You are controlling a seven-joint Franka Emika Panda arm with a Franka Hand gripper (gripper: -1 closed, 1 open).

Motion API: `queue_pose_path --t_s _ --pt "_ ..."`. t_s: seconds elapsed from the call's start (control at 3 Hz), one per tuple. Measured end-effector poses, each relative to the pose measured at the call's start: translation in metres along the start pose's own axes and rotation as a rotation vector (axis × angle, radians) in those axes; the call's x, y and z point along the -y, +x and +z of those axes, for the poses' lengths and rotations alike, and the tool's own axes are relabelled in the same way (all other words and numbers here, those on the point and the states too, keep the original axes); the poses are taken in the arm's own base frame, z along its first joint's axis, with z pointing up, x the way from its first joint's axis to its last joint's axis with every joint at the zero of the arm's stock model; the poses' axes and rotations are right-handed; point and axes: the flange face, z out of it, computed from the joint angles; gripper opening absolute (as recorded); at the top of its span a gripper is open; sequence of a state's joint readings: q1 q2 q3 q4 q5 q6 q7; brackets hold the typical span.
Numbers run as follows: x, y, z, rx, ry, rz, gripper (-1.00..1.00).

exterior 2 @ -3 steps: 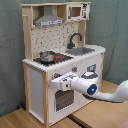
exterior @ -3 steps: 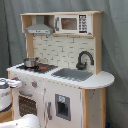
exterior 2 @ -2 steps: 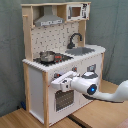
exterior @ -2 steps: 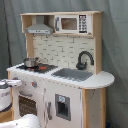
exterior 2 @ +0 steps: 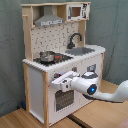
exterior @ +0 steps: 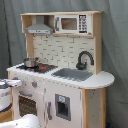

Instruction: Play with the kitchen

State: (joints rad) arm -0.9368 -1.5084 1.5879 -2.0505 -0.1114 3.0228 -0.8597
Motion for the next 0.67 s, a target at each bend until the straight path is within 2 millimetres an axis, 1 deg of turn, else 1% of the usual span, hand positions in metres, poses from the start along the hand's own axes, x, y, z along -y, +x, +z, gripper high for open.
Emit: queue_pose_path --t_s 0.33,0.67 --pt "-0.0005 -0.0007 -0.0001 -0.003 0.002 0.034 -1.0" --pt "-0.0007 -0.0009 -0.0003 -0.003 0.002 0.036 1.0"
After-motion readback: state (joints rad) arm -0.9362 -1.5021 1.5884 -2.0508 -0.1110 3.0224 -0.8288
